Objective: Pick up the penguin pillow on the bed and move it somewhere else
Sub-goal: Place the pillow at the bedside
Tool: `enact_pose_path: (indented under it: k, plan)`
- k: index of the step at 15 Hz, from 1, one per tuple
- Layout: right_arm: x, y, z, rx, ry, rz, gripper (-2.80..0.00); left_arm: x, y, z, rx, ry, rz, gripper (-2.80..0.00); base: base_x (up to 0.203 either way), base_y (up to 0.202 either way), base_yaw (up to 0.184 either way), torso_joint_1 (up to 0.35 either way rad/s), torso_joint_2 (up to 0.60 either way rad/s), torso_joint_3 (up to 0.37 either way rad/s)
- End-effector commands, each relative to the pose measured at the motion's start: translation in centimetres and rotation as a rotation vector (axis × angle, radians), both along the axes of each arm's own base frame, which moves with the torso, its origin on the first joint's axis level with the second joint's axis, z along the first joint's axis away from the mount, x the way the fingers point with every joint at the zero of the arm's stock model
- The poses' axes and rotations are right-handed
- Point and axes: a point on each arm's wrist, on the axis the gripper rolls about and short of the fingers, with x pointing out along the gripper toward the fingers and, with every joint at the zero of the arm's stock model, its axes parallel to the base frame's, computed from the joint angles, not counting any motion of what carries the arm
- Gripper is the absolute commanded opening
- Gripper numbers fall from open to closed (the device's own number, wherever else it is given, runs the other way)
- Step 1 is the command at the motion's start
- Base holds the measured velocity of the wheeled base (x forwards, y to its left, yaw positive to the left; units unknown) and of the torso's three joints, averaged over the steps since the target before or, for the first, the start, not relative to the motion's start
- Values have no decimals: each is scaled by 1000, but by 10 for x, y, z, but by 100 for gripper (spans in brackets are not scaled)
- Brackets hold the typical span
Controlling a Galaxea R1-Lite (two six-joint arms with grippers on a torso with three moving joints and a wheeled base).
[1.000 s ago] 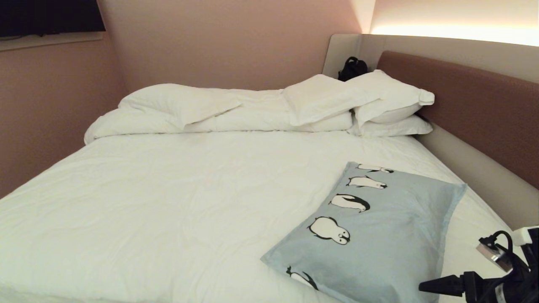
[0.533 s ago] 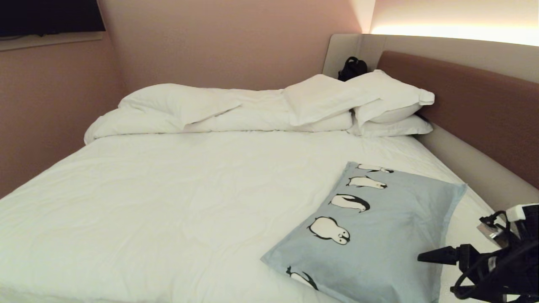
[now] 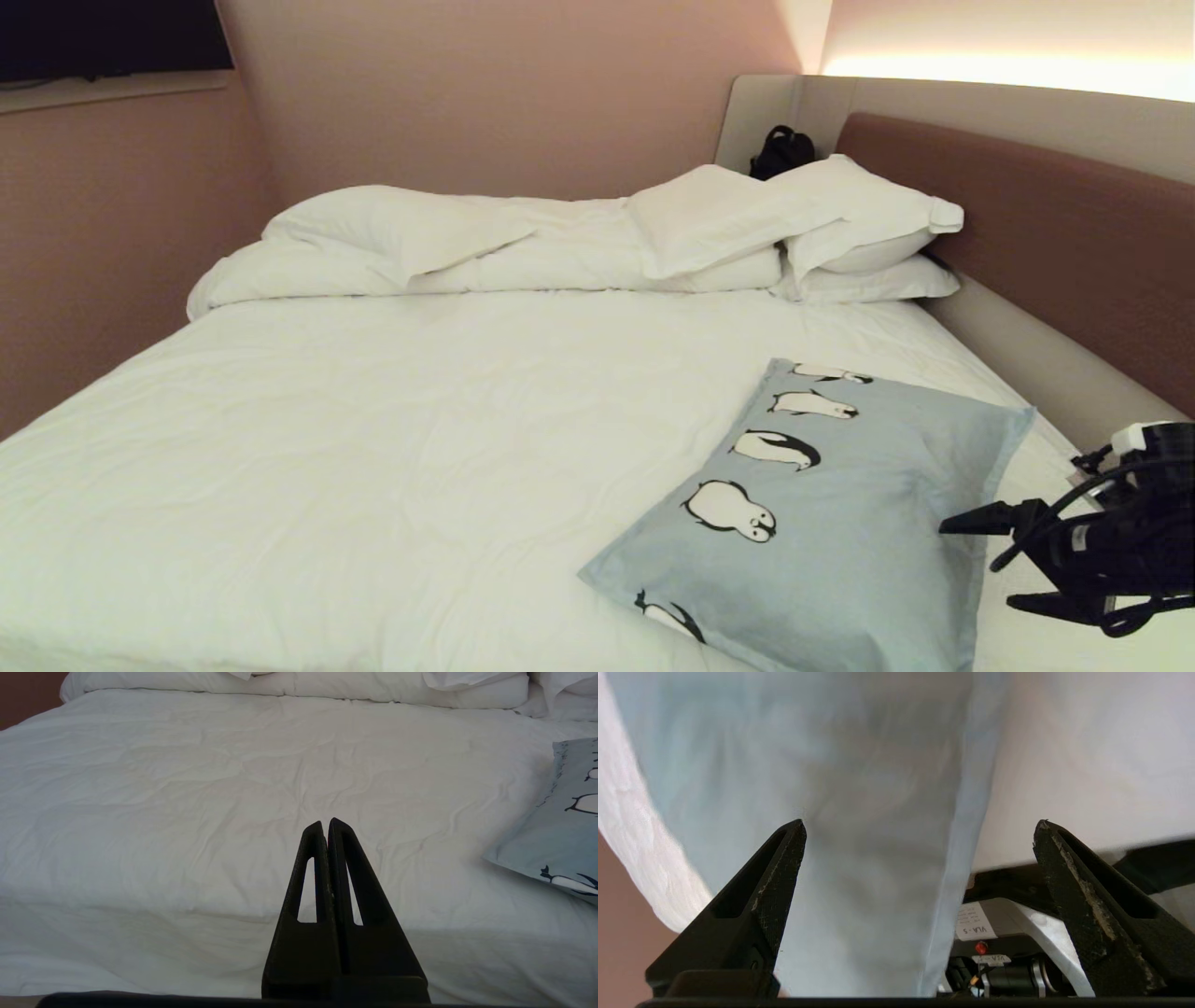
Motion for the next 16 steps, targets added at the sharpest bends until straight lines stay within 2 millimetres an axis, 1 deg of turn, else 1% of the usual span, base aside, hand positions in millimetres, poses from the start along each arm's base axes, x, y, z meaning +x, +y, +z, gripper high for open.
enact_pose_path:
  k: [1,5,7,9,12,14,16]
  plan:
    - [17,-8,-15,13,36,-8,0,0,0,0,-1,-1,1,-280,0,0,0,0,0,0]
    - [31,-12,-24,18,48,-8,0,0,0,0,-1,-1,1,-280,0,0,0,0,0,0]
    - [40,-15,-24,20,53,-9,0,0,0,0,-1,-1,1,-280,0,0,0,0,0,0]
    - [48,-17,-22,26,71,-8,0,0,0,0,-1,-1,1,-280,0,0,0,0,0,0]
    - [67,-17,-9,37,86,8,0,0,0,0,-1,-1,1,-280,0,0,0,0,0,0]
    - [75,-9,-2,44,111,34,0,0,0,0,-1,-1,1,-280,0,0,0,0,0,0]
    - [77,-1,0,45,143,56,0,0,0,0,-1,-1,1,-280,0,0,0,0,0,0]
